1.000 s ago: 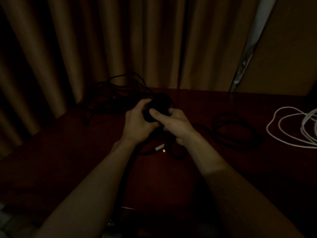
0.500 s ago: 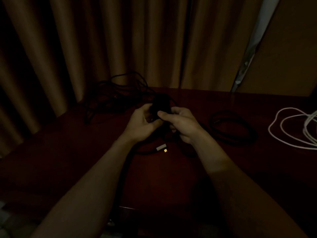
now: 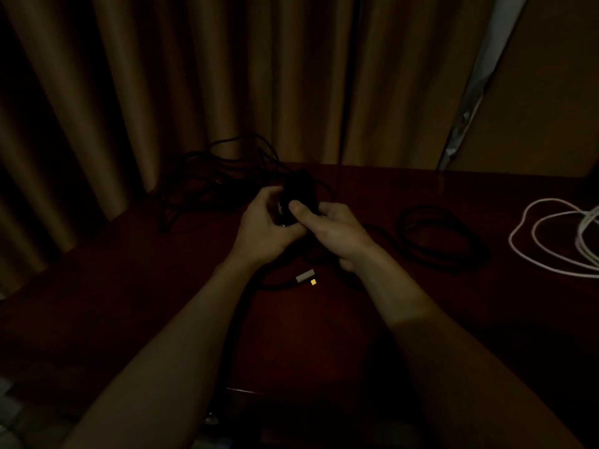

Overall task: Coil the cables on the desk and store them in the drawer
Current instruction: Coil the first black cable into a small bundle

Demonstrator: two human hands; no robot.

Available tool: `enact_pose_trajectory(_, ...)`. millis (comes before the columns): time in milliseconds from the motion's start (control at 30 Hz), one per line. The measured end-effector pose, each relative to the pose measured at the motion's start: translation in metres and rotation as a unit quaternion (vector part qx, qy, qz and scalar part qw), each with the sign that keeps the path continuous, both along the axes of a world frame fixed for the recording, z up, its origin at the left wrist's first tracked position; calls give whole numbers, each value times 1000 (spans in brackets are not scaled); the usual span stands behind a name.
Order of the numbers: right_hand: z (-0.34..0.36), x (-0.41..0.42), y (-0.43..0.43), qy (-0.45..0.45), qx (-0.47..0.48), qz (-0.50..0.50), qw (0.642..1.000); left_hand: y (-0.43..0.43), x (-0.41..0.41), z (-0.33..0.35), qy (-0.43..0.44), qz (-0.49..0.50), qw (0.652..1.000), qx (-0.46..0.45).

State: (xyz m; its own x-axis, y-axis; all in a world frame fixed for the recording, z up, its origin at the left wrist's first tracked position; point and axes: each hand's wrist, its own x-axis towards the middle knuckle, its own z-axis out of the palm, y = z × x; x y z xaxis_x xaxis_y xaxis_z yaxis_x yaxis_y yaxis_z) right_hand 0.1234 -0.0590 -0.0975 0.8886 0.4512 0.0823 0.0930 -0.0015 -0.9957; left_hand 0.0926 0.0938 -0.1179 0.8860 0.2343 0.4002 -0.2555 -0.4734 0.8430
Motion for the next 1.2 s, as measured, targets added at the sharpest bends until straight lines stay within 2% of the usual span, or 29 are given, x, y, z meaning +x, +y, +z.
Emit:
enact_pose_trajectory(233,7,-1,-7,30,7,47,998,-4,-6,10,63,-114,989,-75)
enact_pose_trajectory(533,7,2,-12,100,28,54,993,4,-5,7,53,-105,989,-94)
enact_pose_trajectory(767,6,3,-6,104,-5,0,995,-4,-4,6,-1,-20,998,-52)
enact_pose_trajectory(1033,3,0,0,99,9,-27,995,-5,-8,2,-71,15,997,35)
enact_pose_trajectory(1200,1,2,-2,79,39,5,996,-3,-4,2,-27,0,999,20)
